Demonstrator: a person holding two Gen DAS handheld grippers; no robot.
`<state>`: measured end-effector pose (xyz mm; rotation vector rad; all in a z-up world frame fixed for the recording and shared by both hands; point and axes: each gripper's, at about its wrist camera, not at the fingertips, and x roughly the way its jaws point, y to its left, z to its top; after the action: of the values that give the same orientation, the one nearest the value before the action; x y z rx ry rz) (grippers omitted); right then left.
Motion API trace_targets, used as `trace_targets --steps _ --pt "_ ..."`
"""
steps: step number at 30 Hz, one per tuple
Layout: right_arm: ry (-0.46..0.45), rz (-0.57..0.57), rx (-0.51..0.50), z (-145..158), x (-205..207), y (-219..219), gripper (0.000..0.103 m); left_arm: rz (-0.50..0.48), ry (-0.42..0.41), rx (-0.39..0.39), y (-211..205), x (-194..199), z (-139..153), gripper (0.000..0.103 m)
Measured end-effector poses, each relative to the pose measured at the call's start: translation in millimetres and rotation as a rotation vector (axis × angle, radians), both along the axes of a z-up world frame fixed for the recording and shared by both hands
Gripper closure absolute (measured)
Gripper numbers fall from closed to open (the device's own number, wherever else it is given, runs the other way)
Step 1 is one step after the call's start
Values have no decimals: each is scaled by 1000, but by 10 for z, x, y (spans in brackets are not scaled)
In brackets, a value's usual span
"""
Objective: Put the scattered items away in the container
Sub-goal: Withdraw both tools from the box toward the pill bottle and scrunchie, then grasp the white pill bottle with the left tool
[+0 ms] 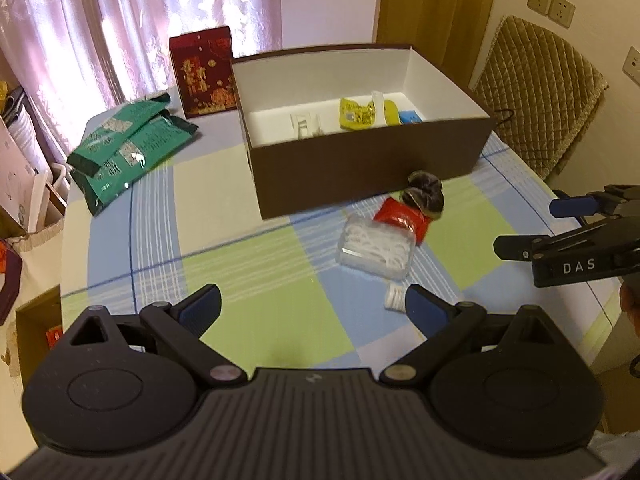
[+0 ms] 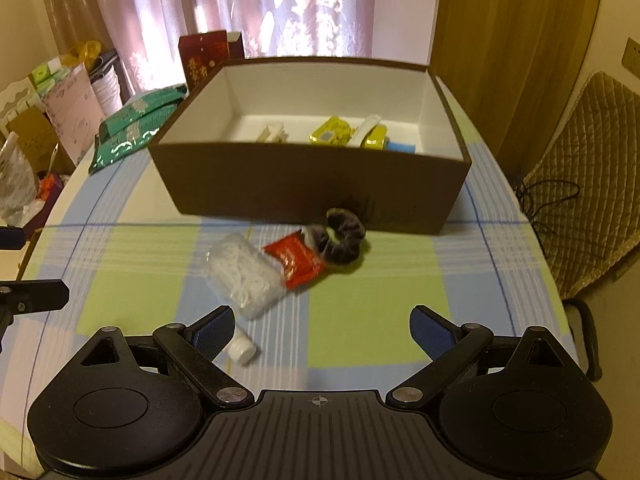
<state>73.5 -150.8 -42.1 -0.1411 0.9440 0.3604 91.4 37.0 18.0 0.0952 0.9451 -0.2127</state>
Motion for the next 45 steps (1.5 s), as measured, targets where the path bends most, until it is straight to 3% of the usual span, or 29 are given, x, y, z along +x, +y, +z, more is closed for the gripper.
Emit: trace_targets --steps 14,24,34,38,45 --pt "102 -12 6 -385 18 -338 4 -32 43 14 -247 -161 -437 6" --pt "199 7 -23 -734 148 -615 4 -18 138 7 -565 -42 -809 6" --pt "225 8 -71 -992 300 -863 4 -108 77 14 -913 100 -1048 8" --pt "200 10 -79 -1043 337 -952 4 -106 60 6 -949 169 -1126 12" --pt "175 11 -91 -1077 398 -1004 0 -126 42 19 -1004 308 -1226 28"
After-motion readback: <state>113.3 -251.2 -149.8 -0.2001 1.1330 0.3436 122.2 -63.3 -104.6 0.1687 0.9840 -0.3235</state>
